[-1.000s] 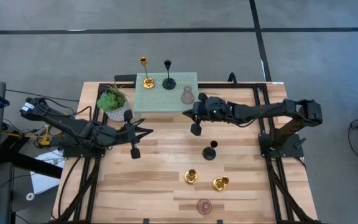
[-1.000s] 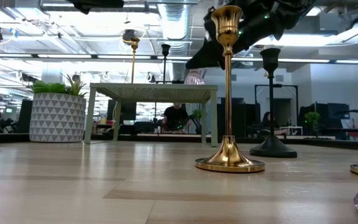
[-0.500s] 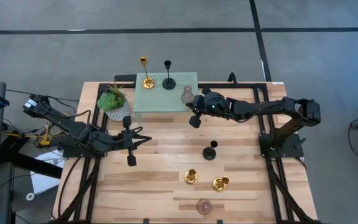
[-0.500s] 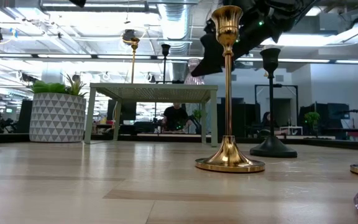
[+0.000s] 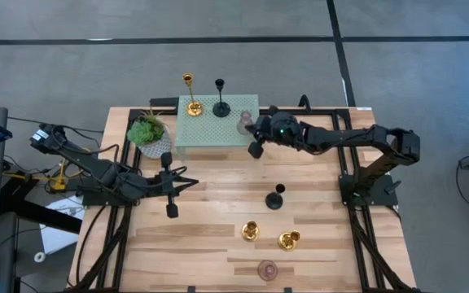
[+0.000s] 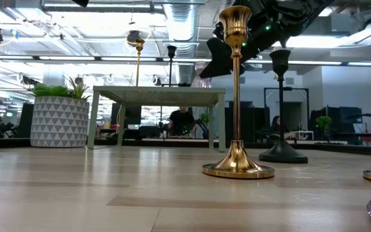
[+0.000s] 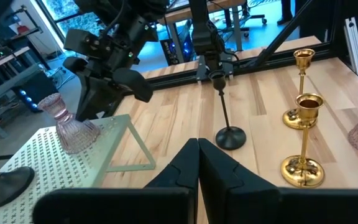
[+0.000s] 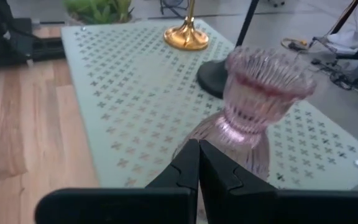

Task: Pick & Place candle stick holders
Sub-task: Put the middle pink glass candle holder on the shelf

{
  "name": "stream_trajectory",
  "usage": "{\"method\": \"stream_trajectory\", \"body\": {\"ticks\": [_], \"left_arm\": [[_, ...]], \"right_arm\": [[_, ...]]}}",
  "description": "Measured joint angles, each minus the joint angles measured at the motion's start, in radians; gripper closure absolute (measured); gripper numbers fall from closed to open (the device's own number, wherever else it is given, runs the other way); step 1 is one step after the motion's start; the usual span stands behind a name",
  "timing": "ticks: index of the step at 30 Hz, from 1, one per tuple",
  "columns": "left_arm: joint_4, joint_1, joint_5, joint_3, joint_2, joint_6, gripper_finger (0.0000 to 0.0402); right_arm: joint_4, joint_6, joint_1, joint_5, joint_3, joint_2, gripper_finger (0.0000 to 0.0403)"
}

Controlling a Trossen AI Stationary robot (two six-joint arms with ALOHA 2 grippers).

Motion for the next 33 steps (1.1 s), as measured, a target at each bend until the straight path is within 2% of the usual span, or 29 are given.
{"method": "stream_trajectory", "body": {"ticks": [9, 20, 28, 33], "left_arm": [[0.003, 0.000, 0.000, 0.000, 0.000, 0.000, 0.0395], [0.006, 0.000, 0.000, 0.000, 0.001, 0.000, 0.0396], [0.006, 0.000, 0.000, 0.000, 0.001, 0.000, 0.0395], [0.006, 0.000, 0.000, 0.000, 0.001, 0.000, 0.0397]], "right_arm": [[0.041, -0.001, -0.052, -0.051, 0.000, 0.000, 0.0403], [0.076, 0.000, -0.092, -0.054, 0.000, 0.000, 0.0403], [0.063, 0.035, -0.076, -0.156, 0.000, 0.000, 0.0403], [0.060, 0.035, -0.041, -0.160, 0.002, 0.046, 0.0403]]}}
